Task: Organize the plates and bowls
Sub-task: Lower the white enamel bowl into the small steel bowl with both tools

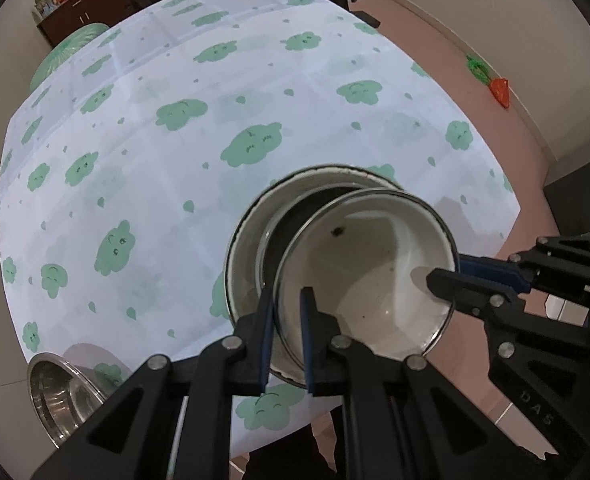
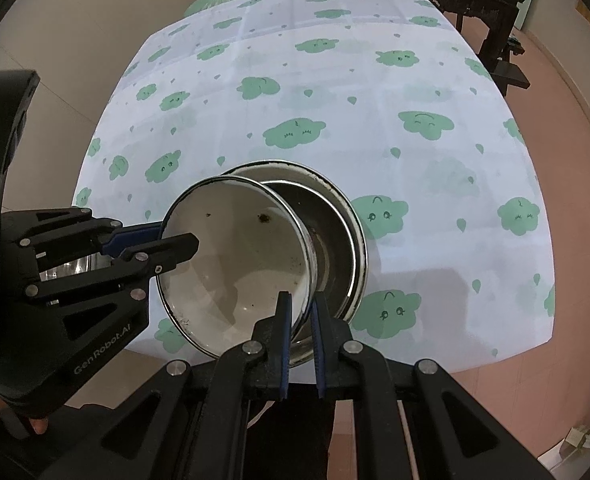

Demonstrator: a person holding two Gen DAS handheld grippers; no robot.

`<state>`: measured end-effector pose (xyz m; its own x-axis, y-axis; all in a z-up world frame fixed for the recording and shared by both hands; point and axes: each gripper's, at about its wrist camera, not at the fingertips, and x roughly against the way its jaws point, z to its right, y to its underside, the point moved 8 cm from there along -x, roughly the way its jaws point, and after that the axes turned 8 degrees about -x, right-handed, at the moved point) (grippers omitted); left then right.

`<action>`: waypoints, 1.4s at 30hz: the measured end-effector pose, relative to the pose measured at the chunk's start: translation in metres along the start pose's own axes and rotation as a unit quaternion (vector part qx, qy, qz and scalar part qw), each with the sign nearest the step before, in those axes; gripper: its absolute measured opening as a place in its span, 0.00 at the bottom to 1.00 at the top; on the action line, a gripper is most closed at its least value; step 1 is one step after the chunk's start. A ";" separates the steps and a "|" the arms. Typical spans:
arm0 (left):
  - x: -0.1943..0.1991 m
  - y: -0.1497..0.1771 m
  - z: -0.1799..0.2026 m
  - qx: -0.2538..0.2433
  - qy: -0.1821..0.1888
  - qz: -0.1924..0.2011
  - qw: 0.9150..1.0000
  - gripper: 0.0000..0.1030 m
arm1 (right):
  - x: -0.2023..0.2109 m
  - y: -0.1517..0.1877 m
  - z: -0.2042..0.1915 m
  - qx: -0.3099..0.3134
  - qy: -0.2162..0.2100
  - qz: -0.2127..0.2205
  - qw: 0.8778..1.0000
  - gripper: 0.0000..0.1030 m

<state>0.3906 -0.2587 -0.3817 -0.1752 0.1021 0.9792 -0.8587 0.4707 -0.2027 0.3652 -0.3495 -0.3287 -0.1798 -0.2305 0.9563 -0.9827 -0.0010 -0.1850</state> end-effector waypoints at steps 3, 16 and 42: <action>-0.004 0.001 0.000 0.002 0.002 -0.004 1.000 0.09 | -0.006 0.001 0.002 -0.001 0.000 -0.008 1.000 0.11; -0.022 0.005 0.003 0.002 0.007 -0.027 1.000 0.09 | -0.015 0.000 0.006 0.002 0.001 -0.021 1.000 0.11; -0.045 0.010 0.005 -0.001 0.011 -0.056 0.998 0.09 | -0.036 0.002 0.011 0.005 0.002 -0.052 0.999 0.11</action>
<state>0.3871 -0.2629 -0.4273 -0.0675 0.0683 0.9954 -0.8715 0.4817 -0.0921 0.3705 -0.3518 -0.3662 -0.0773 -0.2243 0.9714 -0.9956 -0.0345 -0.0872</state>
